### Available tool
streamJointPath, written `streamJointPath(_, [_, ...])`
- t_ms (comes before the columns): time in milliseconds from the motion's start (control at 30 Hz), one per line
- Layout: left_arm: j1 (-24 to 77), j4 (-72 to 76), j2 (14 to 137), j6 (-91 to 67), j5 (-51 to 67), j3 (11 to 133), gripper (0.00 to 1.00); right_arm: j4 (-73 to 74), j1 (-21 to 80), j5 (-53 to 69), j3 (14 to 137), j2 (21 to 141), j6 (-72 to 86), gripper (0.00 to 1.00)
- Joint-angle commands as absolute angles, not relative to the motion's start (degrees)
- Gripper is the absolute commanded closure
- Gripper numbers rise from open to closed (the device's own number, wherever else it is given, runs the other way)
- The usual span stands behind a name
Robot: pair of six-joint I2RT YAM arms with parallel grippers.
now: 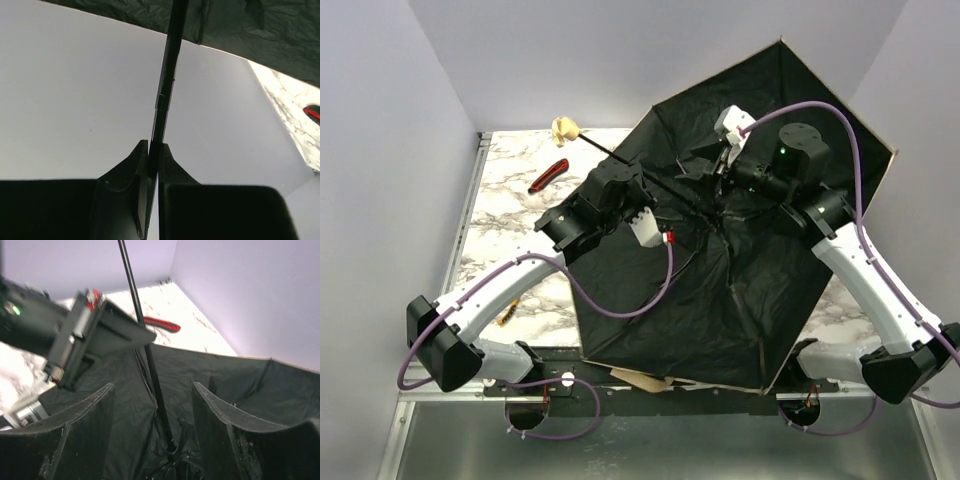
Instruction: Open the umbrella
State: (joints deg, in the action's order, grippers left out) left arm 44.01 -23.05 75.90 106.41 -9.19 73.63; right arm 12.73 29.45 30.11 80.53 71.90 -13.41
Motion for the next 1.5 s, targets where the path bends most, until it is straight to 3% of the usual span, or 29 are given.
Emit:
streamJointPath(0, [44.6,-12.4,74.2,104.3,-9.4,75.8,1.00,27.0,29.7,27.2,80.6,74.9,-25.9,0.38])
streamJointPath(167, [45.4,-10.0,73.4,107.9,-9.6,74.2,1.00,36.8,29.8,22.5,85.7,82.0,-33.1,0.40])
streamJointPath(400, [46.1,-11.6,73.0,106.5,-10.6,75.7,1.00,36.8,30.5,14.0,87.9,86.9,-39.2,0.49])
streamJointPath(733, [46.3,-13.0,72.4,105.3,-11.0,76.6,1.00,41.9,31.4,6.7,89.6,92.3,-44.4,0.79])
streamJointPath(1033, [45.8,-15.3,70.9,103.7,-12.1,76.6,1.00,43.0,31.3,0.3,83.8,90.7,-49.3,0.83])
streamJointPath(1167, [44.5,-13.8,71.2,105.9,-16.3,75.4,1.00,43.8,31.3,-2.3,84.2,91.3,-49.9,1.00])
streamJointPath(1200, [43.9,-12.3,71.6,106.4,-18.4,75.0,1.00,44.3,31.3,-2.5,85.4,91.6,-49.3,1.00])
streamJointPath(1233, [43.3,-11.5,72.1,107.0,-20.2,75.0,0.98,45.0,31.3,-2.5,86.4,91.8,-49.1,1.00])
streamJointPath(1333, [40.5,-7.2,73.8,109.2,-24.9,74.7,0.72,47.1,31.4,-2.1,89.1,91.7,-49.6,1.00])
streamJointPath(1467, [35.8,2.9,75.3,114.8,-27.7,73.2,0.66,50.1,31.5,-2.8,91.0,91.2,-50.9,1.00])
